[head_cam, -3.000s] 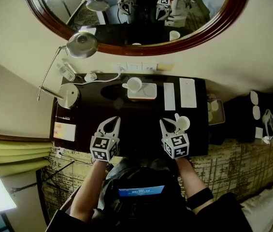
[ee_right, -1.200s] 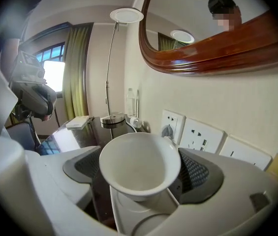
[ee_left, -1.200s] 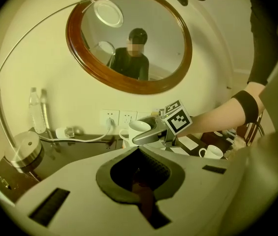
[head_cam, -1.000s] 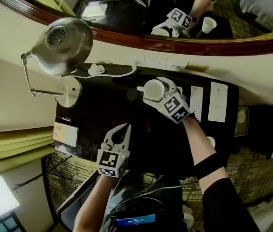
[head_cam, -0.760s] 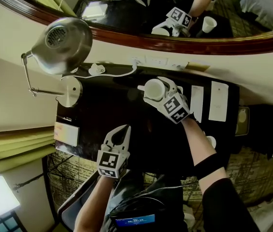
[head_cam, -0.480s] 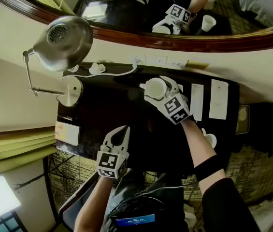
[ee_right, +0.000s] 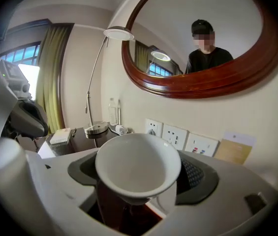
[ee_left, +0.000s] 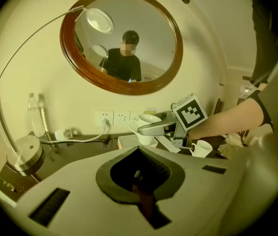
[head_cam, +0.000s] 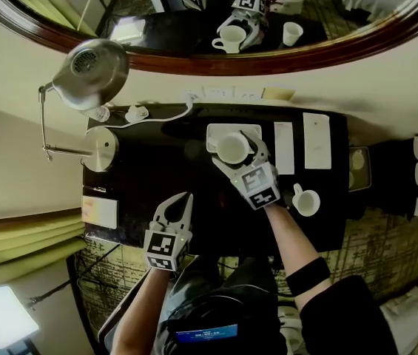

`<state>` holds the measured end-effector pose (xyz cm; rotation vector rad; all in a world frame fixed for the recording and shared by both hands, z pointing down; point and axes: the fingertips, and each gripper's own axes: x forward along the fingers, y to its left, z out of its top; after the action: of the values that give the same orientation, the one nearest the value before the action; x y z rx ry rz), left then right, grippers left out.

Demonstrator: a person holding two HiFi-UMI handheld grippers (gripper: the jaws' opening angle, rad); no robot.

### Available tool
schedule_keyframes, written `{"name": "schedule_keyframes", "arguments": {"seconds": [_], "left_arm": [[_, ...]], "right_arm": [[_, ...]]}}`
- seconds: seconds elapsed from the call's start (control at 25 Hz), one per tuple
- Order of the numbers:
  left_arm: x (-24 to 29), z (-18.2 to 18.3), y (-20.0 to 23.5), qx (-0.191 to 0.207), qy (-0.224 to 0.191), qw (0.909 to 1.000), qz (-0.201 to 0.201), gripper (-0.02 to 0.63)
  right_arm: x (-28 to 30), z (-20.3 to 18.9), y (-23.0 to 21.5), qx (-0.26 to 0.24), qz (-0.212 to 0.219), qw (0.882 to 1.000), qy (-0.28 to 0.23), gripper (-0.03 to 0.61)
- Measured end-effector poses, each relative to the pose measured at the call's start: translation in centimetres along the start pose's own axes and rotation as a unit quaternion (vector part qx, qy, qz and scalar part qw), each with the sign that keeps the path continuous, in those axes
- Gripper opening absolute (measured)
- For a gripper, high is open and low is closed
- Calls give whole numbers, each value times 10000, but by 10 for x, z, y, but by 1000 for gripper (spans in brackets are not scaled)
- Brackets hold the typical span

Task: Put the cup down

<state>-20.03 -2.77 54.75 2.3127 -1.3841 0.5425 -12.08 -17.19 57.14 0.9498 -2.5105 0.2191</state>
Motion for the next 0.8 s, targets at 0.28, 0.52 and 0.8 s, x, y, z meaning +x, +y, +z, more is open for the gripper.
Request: {"name": "schedule_keyframes", "arguments": {"seconds": [0.28,0.52,0.8], "left_arm": [[1,10,-23,215,5,9984,-521,0],[6,16,-48,254,87,9957,-888,0],[17,13,-65,451,177,9920,-1169,0]], "right_arm": [[-56,-51,8,983,-1048,9894,209,442],[-97,-90,7,1349,-1913,9717,305,443],[-114,-138,2,1729,-2581,9490,546,443]]}}
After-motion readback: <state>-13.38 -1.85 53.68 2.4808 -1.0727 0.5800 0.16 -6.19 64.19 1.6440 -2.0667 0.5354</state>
